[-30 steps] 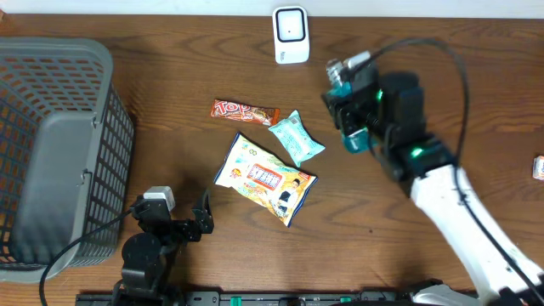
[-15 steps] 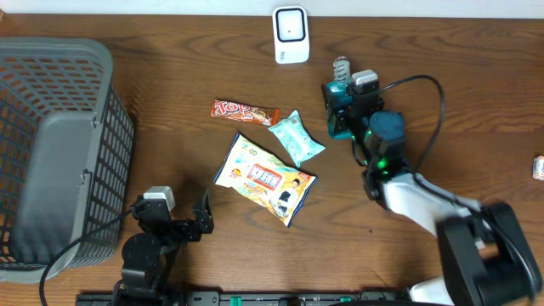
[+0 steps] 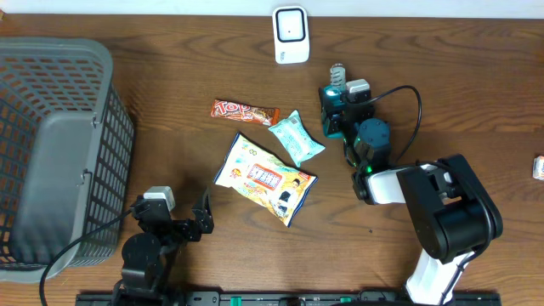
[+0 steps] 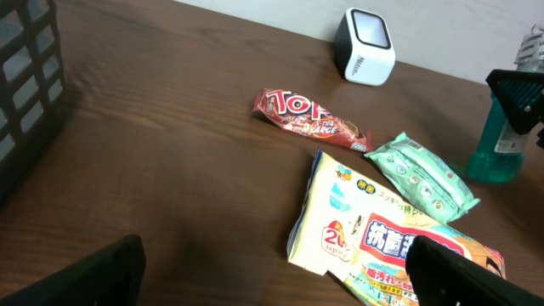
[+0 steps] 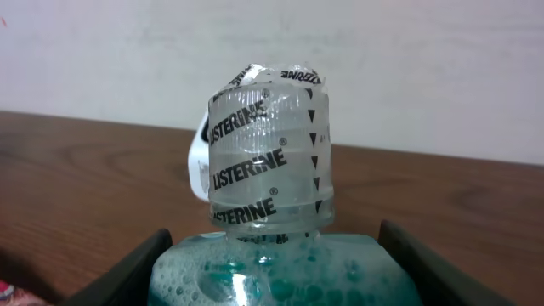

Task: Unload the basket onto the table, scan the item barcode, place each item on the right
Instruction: 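Move the bottle right and lower it upright onto the table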

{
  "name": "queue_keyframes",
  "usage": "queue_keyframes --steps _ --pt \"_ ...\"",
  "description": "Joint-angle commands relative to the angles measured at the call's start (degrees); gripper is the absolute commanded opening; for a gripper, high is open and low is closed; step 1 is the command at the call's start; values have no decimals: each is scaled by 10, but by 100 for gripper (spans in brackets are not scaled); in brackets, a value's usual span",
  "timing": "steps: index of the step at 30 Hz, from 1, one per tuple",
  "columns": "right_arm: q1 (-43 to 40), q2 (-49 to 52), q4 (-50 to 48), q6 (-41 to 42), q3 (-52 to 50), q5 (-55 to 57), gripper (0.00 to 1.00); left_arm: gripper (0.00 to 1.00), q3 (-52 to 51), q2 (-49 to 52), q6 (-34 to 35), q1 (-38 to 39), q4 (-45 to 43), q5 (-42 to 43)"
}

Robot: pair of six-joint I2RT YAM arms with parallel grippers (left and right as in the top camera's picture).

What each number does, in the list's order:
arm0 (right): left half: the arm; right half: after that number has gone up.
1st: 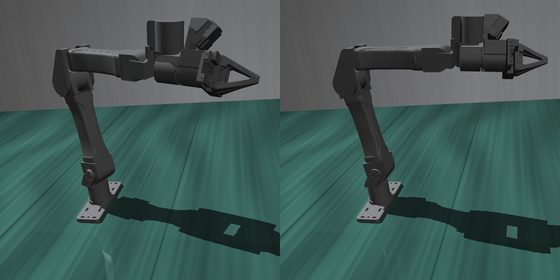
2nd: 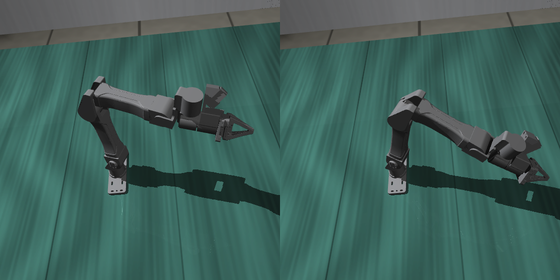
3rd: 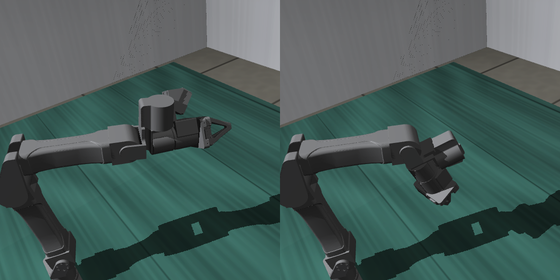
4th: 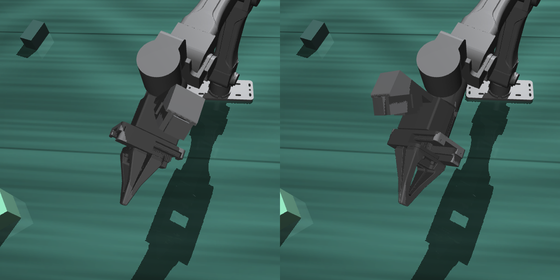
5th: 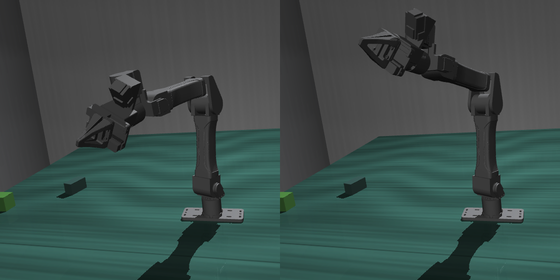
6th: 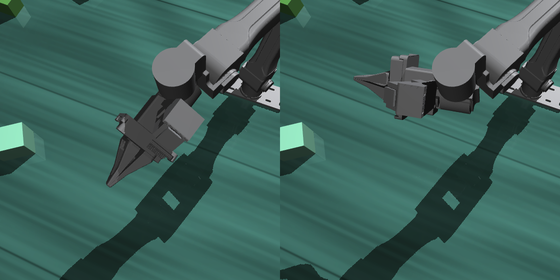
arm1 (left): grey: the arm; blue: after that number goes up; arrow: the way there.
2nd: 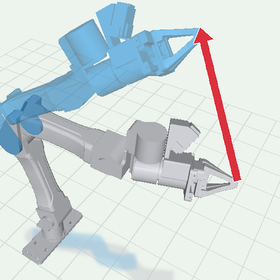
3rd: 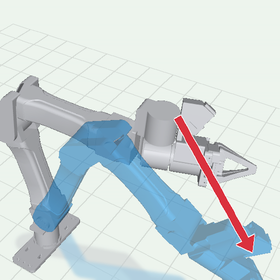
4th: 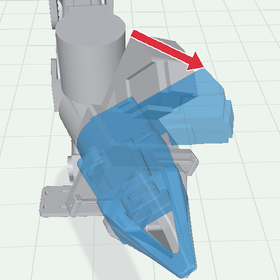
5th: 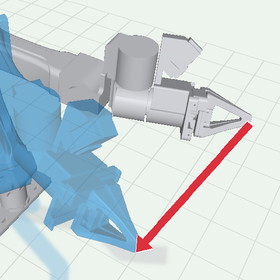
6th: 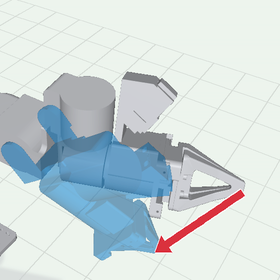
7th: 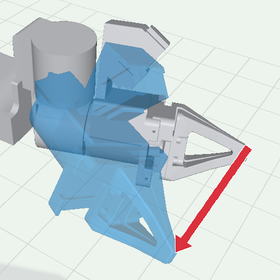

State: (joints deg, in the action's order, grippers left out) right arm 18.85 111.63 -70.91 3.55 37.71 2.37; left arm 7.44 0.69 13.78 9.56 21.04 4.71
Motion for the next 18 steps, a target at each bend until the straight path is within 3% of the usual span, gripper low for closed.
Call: queue_keyframes --steps 1,7,14,18 --pt "-2 -5 -25 7 8 7 45 98 -8 0 7 2 12 -5" --pt "-2 -5 -37 7 8 7 66 98 -8 0 7 2 12 -5" --pt "-2 -5 -37 6 9 8 68 98 -8 0 7 2 12 -5" --pt "-2 -5 -35 -21 19 8 64 98 -8 0 7 2 12 -5"
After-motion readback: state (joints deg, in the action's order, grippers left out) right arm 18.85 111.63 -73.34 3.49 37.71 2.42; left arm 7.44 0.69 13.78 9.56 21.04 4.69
